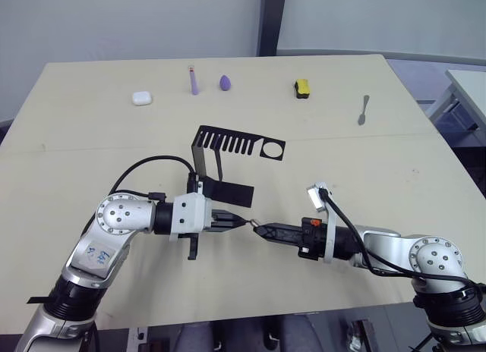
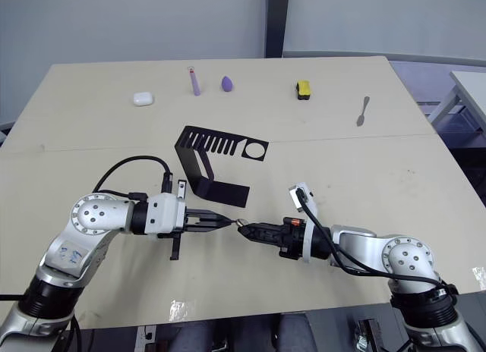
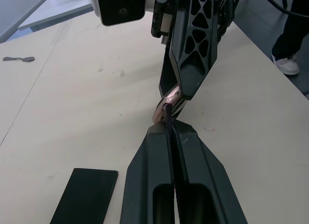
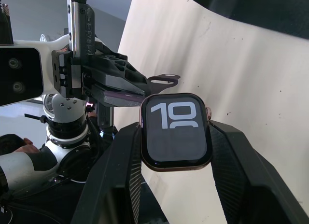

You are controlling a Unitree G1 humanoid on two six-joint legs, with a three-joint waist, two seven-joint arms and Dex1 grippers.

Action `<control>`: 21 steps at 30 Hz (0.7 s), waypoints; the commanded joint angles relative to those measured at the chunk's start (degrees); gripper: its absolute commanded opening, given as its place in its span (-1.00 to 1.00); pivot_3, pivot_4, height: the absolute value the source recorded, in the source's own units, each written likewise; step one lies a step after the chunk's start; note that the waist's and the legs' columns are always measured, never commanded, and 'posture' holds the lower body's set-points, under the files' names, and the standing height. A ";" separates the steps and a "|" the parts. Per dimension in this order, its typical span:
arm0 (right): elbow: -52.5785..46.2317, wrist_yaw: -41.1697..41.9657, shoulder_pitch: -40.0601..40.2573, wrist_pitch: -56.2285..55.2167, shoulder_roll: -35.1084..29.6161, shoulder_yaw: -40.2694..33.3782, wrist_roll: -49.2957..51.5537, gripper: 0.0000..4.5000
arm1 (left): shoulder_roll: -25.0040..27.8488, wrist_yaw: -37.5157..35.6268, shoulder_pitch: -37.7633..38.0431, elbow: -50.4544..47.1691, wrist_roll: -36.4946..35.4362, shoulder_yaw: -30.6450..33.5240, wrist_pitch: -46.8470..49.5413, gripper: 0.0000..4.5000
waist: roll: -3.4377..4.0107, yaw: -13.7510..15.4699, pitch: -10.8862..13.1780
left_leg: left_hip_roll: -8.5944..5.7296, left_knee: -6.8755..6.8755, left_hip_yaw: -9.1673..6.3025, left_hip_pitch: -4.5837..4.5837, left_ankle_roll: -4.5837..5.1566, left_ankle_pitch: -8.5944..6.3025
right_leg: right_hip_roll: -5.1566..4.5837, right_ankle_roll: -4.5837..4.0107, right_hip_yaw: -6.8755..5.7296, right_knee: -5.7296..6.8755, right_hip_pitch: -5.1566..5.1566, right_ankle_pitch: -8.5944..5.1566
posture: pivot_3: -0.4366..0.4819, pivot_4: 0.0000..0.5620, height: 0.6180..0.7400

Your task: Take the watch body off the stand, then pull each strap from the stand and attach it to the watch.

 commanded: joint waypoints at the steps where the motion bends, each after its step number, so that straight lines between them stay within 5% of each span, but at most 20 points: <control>1: -3.08 0.69 -0.16 -0.78 0.54 0.05 1.84 -0.33 | -0.65 0.22 -0.77 -0.53 0.12 -0.79 -0.81 -1.00 | 0.00 0.00 0.00 | 0.00 0.00 0.00 0.00 0.00 0.00 | 0.00 0.00 0.00 0.00 0.00 0.00 | -0.05 -0.47 1.00; 21: -2.83 0.64 -0.43 -0.73 -0.04 0.99 2.59 -0.33 | -1.80 -1.07 -6.64 -3.29 4.65 -6.45 0.17 -1.00 | 0.00 0.12 0.00 | -0.02 0.02 0.01 0.00 0.01 0.01 | 0.01 0.00 -0.04 0.02 0.00 0.00 | -0.05 -0.47 1.00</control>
